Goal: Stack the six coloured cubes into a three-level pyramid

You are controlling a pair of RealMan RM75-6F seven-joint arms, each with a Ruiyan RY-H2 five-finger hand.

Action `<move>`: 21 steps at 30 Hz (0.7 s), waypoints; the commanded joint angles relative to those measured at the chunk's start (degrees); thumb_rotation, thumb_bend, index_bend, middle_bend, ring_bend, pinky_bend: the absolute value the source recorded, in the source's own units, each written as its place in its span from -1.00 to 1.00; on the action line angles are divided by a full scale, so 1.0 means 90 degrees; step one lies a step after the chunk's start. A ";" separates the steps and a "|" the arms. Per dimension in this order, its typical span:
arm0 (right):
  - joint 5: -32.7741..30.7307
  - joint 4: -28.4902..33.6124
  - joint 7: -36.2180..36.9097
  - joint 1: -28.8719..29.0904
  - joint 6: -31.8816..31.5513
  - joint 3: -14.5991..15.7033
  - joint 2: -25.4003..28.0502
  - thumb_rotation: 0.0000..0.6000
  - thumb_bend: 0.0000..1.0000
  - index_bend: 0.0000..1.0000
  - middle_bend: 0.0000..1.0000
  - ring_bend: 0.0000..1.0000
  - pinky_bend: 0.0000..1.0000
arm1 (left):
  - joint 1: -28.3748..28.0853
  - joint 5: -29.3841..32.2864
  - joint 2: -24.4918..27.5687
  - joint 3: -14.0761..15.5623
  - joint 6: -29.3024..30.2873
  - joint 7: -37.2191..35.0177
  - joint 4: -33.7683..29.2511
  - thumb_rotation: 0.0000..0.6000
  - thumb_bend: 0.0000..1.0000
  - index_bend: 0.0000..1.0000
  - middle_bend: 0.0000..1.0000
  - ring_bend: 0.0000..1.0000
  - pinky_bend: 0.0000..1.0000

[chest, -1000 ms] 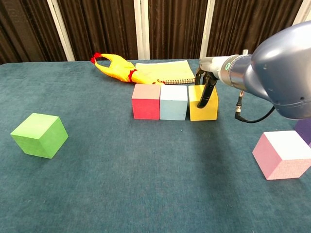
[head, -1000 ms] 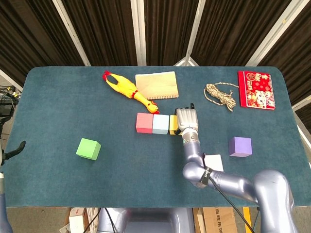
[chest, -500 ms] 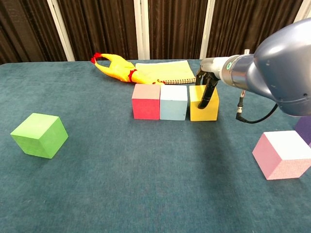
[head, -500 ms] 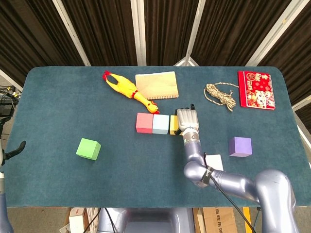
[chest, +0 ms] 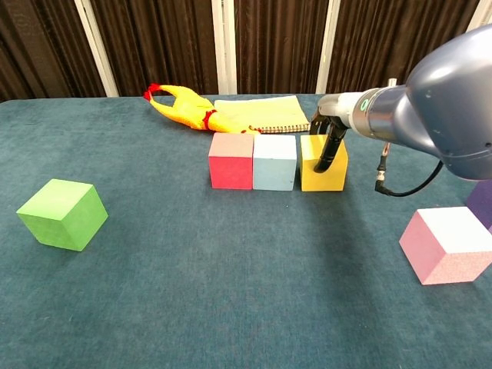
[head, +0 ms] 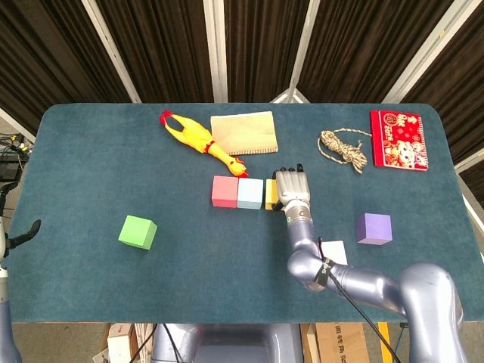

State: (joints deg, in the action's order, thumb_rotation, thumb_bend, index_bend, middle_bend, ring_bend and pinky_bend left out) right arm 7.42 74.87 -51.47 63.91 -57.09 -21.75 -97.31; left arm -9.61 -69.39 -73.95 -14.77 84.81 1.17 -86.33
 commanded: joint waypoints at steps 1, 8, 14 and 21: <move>-0.0044 0.0043 -0.0031 0.0010 0.0002 0.0016 0.0040 1.00 -0.45 -0.36 -0.59 -0.67 -1.00 | 0.0000 0.0001 -0.0002 0.0000 0.0000 0.0002 0.0002 1.00 -0.44 -0.61 -1.00 -1.00 -1.00; -0.0106 0.0148 -0.0041 0.0017 -0.0004 0.0048 0.0110 1.00 -0.45 -0.39 -0.64 -0.70 -1.00 | -0.0006 0.0014 -0.0010 -0.0001 -0.0013 0.0017 0.0004 1.00 -0.44 -0.61 -1.00 -1.00 -1.00; -0.0199 0.0210 -0.0084 0.0036 0.0006 0.0082 0.0168 1.00 -0.45 -0.40 -0.65 -0.71 -1.00 | -0.0008 0.0019 -0.0013 -0.0002 -0.0013 0.0031 -0.0003 1.00 -0.44 -0.61 -1.00 -1.00 -1.00; -0.0212 0.0254 -0.0067 0.0068 -0.0019 0.0103 0.0181 1.00 -0.45 -0.41 -0.66 -0.72 -1.00 | -0.0014 0.0017 -0.0024 0.0004 -0.0021 0.0048 -0.0007 1.00 -0.44 -0.61 -1.00 -1.00 -1.00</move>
State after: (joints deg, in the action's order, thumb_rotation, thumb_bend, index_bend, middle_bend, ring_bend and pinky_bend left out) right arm 5.52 77.15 -52.08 64.53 -57.25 -20.83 -95.67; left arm -9.73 -69.24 -74.17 -14.74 84.61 1.60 -86.39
